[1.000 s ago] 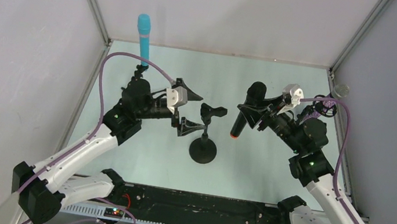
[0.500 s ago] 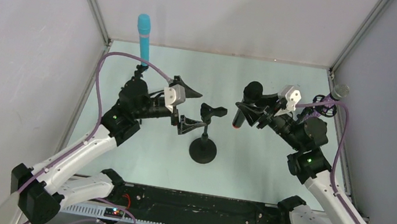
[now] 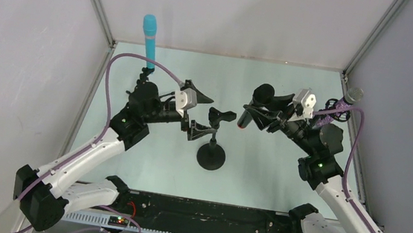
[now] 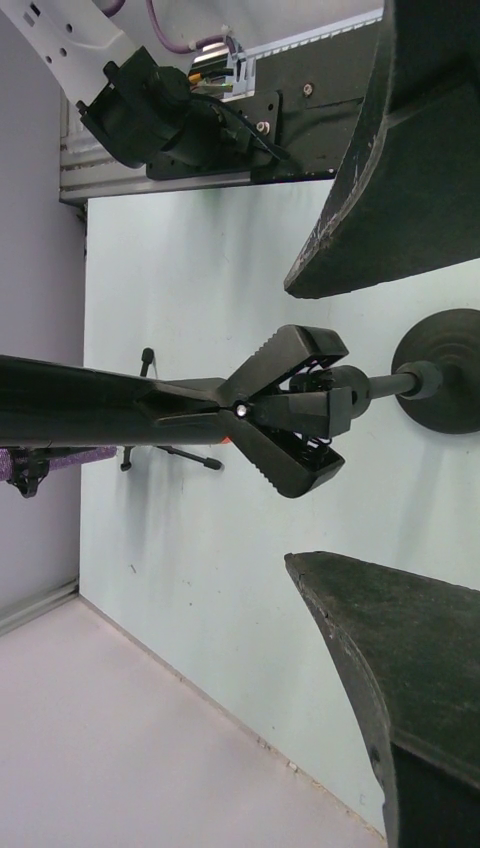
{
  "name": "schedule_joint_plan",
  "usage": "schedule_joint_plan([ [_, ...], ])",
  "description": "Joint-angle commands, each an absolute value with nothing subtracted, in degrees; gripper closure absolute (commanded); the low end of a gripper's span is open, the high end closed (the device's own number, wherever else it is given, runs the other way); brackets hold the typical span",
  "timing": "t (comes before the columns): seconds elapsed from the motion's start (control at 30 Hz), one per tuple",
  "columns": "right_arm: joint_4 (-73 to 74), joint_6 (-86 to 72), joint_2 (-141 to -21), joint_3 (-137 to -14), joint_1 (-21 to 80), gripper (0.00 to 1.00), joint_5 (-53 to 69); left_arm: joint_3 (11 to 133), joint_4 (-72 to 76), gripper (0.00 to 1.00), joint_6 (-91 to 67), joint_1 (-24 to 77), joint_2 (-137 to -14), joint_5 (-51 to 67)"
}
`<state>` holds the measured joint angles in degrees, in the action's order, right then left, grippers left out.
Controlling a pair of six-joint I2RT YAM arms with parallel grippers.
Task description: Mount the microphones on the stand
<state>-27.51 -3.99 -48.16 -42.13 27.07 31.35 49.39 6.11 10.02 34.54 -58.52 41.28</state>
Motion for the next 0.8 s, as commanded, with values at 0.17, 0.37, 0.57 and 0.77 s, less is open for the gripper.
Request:
schedule_joint_plan([
  [0.17,-34.39,-7.80,-48.12,-43.68,26.89,1.00,32.79,52.58,9.48,0.01,9.79,35.46,-60.38,42.17],
  [0.37,-33.85,-8.31,-48.08,-43.68,26.84,1.00,33.26,53.65,9.67,0.01,10.50,35.50,-61.75,42.76],
  [0.57,-33.69,-8.28,-48.20,-43.68,26.89,1.00,33.38,54.13,9.66,0.06,10.48,35.51,-62.56,43.34],
  [0.77,-34.47,-8.30,-48.96,-43.64,26.98,1.00,33.65,53.37,9.67,0.23,11.05,35.45,-62.36,42.68],
])
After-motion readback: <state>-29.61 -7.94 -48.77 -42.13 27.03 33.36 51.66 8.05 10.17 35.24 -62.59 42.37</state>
